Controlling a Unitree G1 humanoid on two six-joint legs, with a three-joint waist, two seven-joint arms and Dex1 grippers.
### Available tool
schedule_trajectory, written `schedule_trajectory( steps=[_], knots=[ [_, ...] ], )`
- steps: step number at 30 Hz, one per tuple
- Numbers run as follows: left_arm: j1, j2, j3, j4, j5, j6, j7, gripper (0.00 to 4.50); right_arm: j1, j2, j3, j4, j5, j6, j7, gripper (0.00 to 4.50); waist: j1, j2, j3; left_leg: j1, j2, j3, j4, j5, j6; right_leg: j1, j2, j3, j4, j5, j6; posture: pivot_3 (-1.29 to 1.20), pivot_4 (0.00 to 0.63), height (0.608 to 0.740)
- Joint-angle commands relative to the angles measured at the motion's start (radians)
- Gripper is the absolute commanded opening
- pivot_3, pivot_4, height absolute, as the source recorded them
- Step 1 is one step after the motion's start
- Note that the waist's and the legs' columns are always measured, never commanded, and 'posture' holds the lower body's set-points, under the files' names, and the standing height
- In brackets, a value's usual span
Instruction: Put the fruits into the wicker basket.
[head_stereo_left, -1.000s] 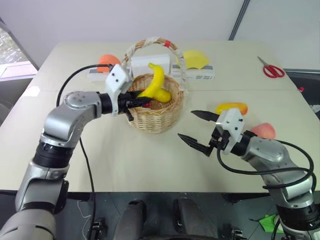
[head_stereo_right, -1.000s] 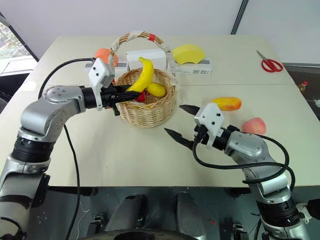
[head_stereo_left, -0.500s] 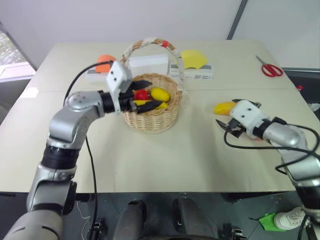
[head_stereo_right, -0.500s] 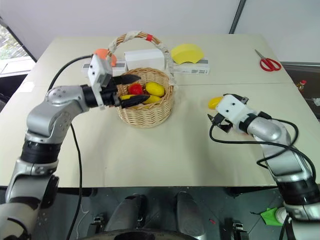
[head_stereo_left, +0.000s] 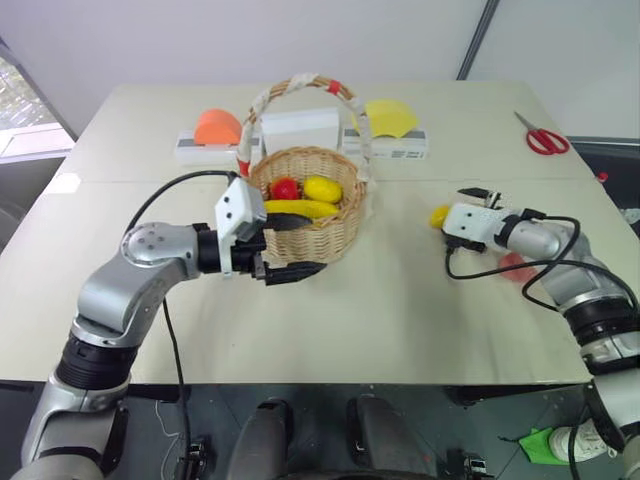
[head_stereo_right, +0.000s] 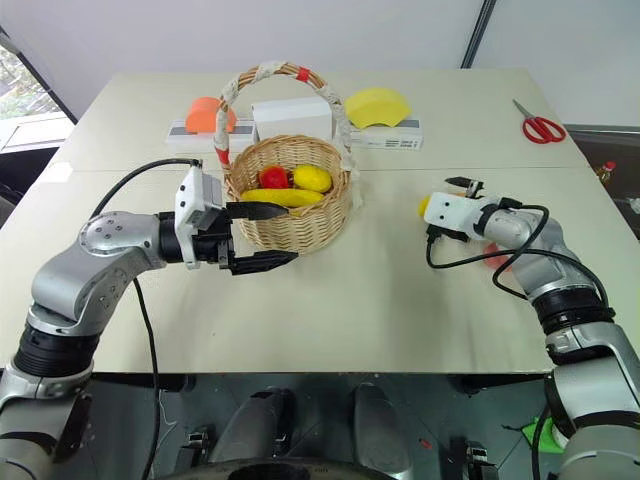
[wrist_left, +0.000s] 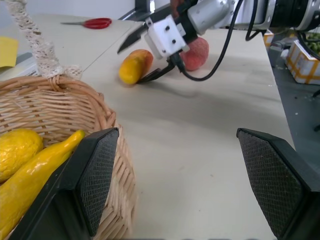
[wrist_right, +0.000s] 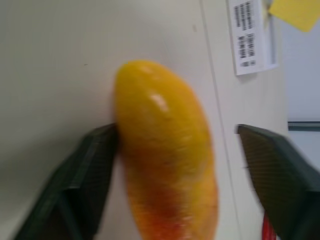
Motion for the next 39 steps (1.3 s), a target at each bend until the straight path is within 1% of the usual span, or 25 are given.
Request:
schedule_trajectory(
  steps=[1,2,4,7,10,14,17,20,24,28,32,34,39],
  knots=[
    [0.002,-0.003,0.021,-0.028,-0.008,-0.024,0.01,4.06,-0.006,-0.001,-0.02,-0.012,-0.016,-0.008,-0.017,1.84,0.0,0.0,0.0,0.0,0.0,0.0,0.0,0.0,0.0,0.0,0.0,0.0,0.0,0.0,0.0,0.0,0.15,0.74],
    [0.002,-0.01,0.022,-0.022,-0.003,-0.033,0.016,4.06,0.002,-0.005,-0.028,-0.033,-0.018,-0.01,-0.026,1.55,0.0,0.0,0.0,0.0,0.0,0.0,0.0,0.0,0.0,0.0,0.0,0.0,0.0,0.0,0.0,0.0,0.15,0.74],
    [0.005,-0.018,0.026,-0.014,0.001,-0.045,0.025,4.06,0.013,-0.009,-0.038,-0.064,-0.02,-0.011,-0.033,1.55,0.0,0.0,0.0,0.0,0.0,0.0,0.0,0.0,0.0,0.0,0.0,0.0,0.0,0.0,0.0,0.0,0.15,0.74],
    [0.036,-0.043,0.068,0.007,0.009,-0.104,0.057,4.06,0.054,-0.04,-0.085,-0.213,-0.005,-0.018,-0.033,1.55,0.001,0.001,0.0,0.0,0.0,-0.001,0.0,0.0,0.0,0.0,0.0,0.0,0.0,0.0,0.0,0.0,0.15,0.74],
    [0.071,-0.043,0.152,0.05,-0.02,-0.112,0.08,4.06,0.105,-0.051,-0.156,-0.447,0.111,-0.006,0.053,1.55,-0.002,0.002,0.001,0.0,0.0,-0.001,0.0,0.0,0.0,-0.002,0.0,0.002,0.001,0.0,0.0,0.0,0.15,0.74],
    [0.126,-0.008,0.229,0.083,-0.038,-0.122,0.059,4.06,0.114,0.012,-0.189,-0.707,0.31,0.061,0.165,1.55,-0.004,0.002,0.001,0.001,0.002,-0.001,0.0,0.0,0.0,-0.002,0.0,0.002,0.003,0.0,0.0,0.0,0.15,0.74],
    [0.161,0.024,0.253,0.101,-0.025,-0.133,0.05,4.06,0.073,0.102,-0.133,-0.84,0.397,0.145,0.212,1.55,-0.001,0.001,0.001,0.001,0.002,-0.002,0.0,0.0,0.0,-0.002,0.0,0.002,0.003,0.0,0.0,0.0,0.15,0.74],
    [0.171,0.032,0.254,0.107,-0.025,-0.142,0.056,4.06,-0.01,0.212,-0.043,-0.829,0.342,0.19,0.206,1.55,0.0,0.001,0.001,0.001,0.002,-0.002,0.0,0.0,0.0,-0.002,0.0,0.002,0.004,0.0,0.0,0.0,0.15,0.74],
    [0.18,0.014,0.258,0.076,-0.037,-0.139,0.084,4.06,-0.131,0.377,0.019,-0.703,0.265,0.194,0.117,1.55,0.002,0.001,0.0,0.0,0.001,-0.002,0.0,0.0,0.0,-0.003,-0.001,0.002,0.004,0.0,0.0,0.0,0.15,0.74],
    [0.195,0.002,0.262,0.045,-0.046,-0.132,0.113,4.06,-0.181,0.447,0.065,-0.577,0.191,0.177,0.089,1.55,0.006,0.001,0.0,0.0,0.0,-0.002,0.0,0.0,-0.001,-0.003,-0.002,0.002,0.004,0.0,0.0,0.0,0.15,0.74],
    [0.21,-0.005,0.266,0.016,-0.054,-0.127,0.135,4.06,-0.196,0.482,0.061,-0.521,0.172,0.163,0.067,3.36,0.004,0.001,0.0,0.0,0.0,-0.002,-0.001,0.0,-0.001,-0.004,-0.002,0.002,0.004,0.0,0.0,0.0,0.15,0.74],
    [0.213,-0.006,0.268,0.01,-0.056,-0.125,0.144,4.06,-0.188,0.486,0.041,-0.541,0.187,0.172,0.068,4.46,0.003,0.001,0.0,0.0,0.0,-0.002,-0.001,0.0,-0.001,-0.004,-0.002,0.002,0.004,0.0,0.0,0.0,0.15,0.74],
    [0.21,-0.015,0.252,-0.001,-0.065,-0.122,0.146,4.06,-0.113,0.434,-0.024,-0.679,0.273,0.227,0.135,4.46,0.002,0.001,0.0,0.0,0.0,-0.002,-0.001,0.0,-0.001,-0.004,-0.002,0.002,0.004,0.0,0.0,0.0,0.15,0.74]
  ],
)
